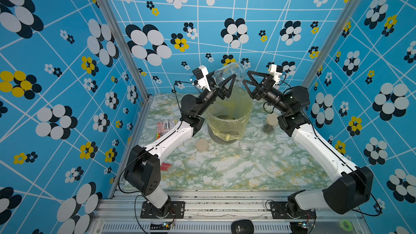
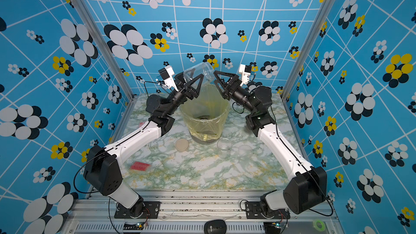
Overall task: Empty moldy tea leaves from jars
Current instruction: Place the jar at the center of the board.
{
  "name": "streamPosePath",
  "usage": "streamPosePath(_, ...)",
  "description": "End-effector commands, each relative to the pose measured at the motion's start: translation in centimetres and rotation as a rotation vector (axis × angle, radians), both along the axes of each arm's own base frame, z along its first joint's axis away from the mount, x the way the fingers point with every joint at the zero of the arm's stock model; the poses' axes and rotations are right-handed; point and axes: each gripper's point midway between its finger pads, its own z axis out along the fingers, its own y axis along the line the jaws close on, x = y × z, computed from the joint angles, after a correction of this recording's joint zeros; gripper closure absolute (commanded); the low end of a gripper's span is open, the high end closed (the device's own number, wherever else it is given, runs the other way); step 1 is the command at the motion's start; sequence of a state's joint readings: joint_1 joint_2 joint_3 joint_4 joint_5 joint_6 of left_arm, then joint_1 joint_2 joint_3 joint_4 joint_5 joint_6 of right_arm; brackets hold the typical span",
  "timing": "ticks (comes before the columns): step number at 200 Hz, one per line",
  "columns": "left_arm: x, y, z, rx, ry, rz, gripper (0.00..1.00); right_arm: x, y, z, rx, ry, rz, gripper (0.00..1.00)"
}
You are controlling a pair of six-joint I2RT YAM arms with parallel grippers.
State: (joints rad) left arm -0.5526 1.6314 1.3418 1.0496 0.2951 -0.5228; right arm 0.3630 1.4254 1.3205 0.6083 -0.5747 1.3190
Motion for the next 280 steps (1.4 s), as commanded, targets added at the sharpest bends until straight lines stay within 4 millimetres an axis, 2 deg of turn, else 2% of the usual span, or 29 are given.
streamPosePath(1, -2.4, 0.1, 3.0, -0.041, -0.129, -0.005, 0.84, 0.2, 0.5, 1.0, -0.004, -0.033, -0.002, 0.01)
streamPosePath(54, -2.5, -1.1, 2.5, -0.042, -0.132, -0.035, 0.83, 0.7, 1.8, 1.7, -0.002, -0.041, 0.027, 0.01)
streamPosePath(97, -2.5, -1.7, 2.1, -0.045, -0.127, -0.054, 0.84, 1.4, 2.0, 2.2, 0.01, -0.042, 0.026, 0.04)
streamPosePath(161, -2.3, -2.8, 1.5, -0.034, -0.122, -0.076, 0.84, 1.9, 2.4, 2.7, 0.027, -0.046, 0.034, 0.02)
streamPosePath(183, -2.0, -3.1, 1.2, -0.033, -0.117, -0.082, 0.83, 2.0, 2.4, 2.6, 0.024, -0.041, 0.036, 0.06)
streamPosePath(228, -1.7, -3.5, 0.9, -0.023, -0.108, -0.087, 0.82, 2.0, 2.6, 2.2, 0.002, -0.032, 0.039, 0.23)
streamPosePath(240, -1.6, -3.7, 0.7, -0.012, -0.102, -0.089, 0.76, 2.0, 2.5, 2.1, -0.01, -0.035, 0.035, 0.28)
streamPosePath(257, -1.6, -3.8, 0.4, 0.011, -0.098, -0.088, 0.58, 1.8, 2.4, 2.0, -0.032, -0.04, 0.03, 0.32)
streamPosePath(280, -1.5, -3.5, -0.2, 0.053, -0.087, -0.069, 0.2, 1.8, 1.9, 1.9, -0.062, -0.038, 0.016, 0.36)
